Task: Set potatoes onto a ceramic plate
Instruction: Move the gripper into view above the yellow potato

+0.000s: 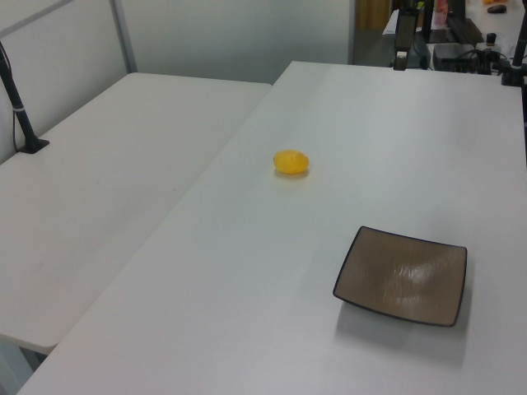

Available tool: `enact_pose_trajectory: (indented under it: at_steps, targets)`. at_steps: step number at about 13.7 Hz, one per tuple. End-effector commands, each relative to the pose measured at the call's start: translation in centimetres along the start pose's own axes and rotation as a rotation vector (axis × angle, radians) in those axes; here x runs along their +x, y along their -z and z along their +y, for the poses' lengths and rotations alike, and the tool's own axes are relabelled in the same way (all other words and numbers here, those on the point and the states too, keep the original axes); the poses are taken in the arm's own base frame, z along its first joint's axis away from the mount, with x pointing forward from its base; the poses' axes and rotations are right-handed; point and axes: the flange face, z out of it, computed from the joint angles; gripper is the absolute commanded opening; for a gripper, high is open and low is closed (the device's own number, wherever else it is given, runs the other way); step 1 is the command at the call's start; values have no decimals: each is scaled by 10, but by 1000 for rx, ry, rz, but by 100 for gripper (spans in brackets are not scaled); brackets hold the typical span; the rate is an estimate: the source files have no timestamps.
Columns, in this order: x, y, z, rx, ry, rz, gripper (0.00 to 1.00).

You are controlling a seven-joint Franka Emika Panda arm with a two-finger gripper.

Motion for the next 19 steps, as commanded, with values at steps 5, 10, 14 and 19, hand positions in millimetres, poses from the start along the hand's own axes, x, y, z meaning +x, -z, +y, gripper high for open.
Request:
enact_pose_trajectory:
  at_steps: [5, 10, 14, 19]
  targets:
    - [-5, -2, -5, 17, 1, 18, 100]
    - [-5, -3, -6, 26, -6, 13, 100]
    - [0, -8, -16, 18, 26, 11, 100]
    - [25, -6, -5, 21, -18, 97, 100]
